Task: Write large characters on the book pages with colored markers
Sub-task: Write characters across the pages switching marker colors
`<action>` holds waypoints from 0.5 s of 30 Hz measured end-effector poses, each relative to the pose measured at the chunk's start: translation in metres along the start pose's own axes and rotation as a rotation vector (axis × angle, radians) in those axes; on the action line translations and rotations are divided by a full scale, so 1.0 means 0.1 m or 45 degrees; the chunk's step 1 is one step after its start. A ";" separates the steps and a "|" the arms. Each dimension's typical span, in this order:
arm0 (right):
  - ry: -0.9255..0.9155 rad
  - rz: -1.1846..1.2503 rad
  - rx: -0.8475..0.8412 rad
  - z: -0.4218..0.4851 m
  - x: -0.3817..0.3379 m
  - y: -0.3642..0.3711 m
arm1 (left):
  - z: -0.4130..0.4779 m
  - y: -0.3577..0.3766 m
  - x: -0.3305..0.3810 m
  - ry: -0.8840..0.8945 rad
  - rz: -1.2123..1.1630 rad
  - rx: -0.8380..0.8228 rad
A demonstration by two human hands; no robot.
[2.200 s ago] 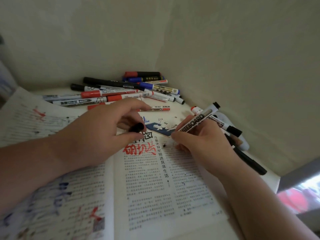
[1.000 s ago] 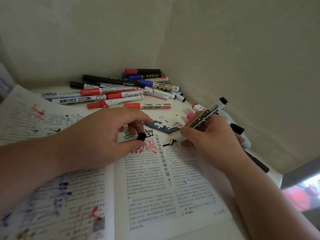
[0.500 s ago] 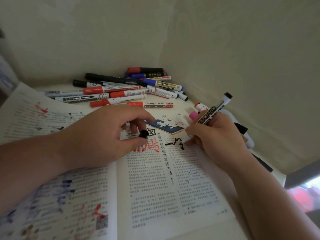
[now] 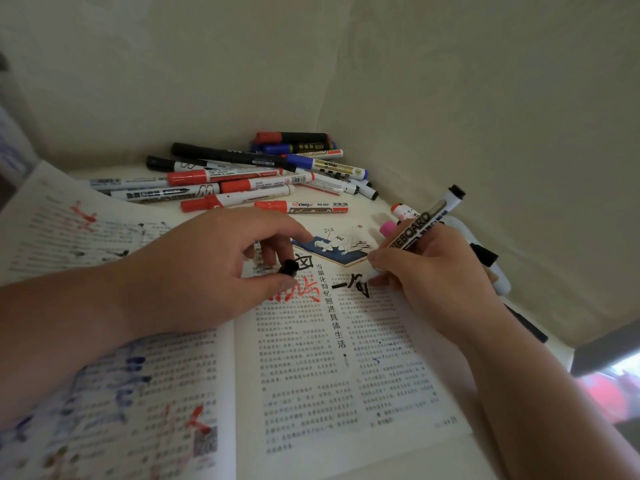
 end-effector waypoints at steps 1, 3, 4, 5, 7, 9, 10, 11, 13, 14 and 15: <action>-0.017 0.095 0.048 0.01 0.02 -0.02 | 0.00 0.00 0.00 -0.004 -0.002 -0.002; -0.085 0.257 0.199 0.03 0.06 -0.11 | 0.00 0.00 0.00 -0.012 -0.008 -0.003; -0.131 0.323 0.240 0.03 0.05 -0.14 | -0.01 0.00 0.00 -0.017 -0.014 -0.002; -0.174 0.407 0.245 0.03 0.03 -0.16 | 0.00 0.00 -0.01 -0.021 -0.024 0.000; -0.246 0.618 0.169 0.02 0.00 -0.13 | 0.00 0.00 0.00 -0.028 -0.051 0.002; -0.273 0.849 0.027 0.03 -0.03 -0.07 | 0.00 0.01 0.01 -0.050 -0.090 -0.025; -0.265 0.964 -0.055 0.03 -0.05 -0.04 | 0.00 0.02 0.01 -0.062 -0.113 -0.044; -0.249 1.071 -0.137 0.04 -0.07 0.00 | 0.00 0.03 0.02 -0.069 -0.134 -0.059; -0.226 1.212 -0.279 0.03 -0.10 0.06 | 0.00 0.03 0.02 -0.086 -0.179 -0.077; -0.228 1.240 -0.335 0.02 -0.12 0.08 | 0.00 0.03 0.03 -0.094 -0.203 -0.082; -0.239 1.245 -0.387 0.00 -0.14 0.10 | -0.01 0.03 0.03 -0.099 -0.224 -0.085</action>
Point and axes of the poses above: each hand's wrist, its own z-axis towards the middle knuckle, its own y-axis out of the palm, x = y × z, the point moved 5 cm from there along z, towards the middle knuckle, and after that the axes turned 9 degrees about -z, right-handed, at the moved point
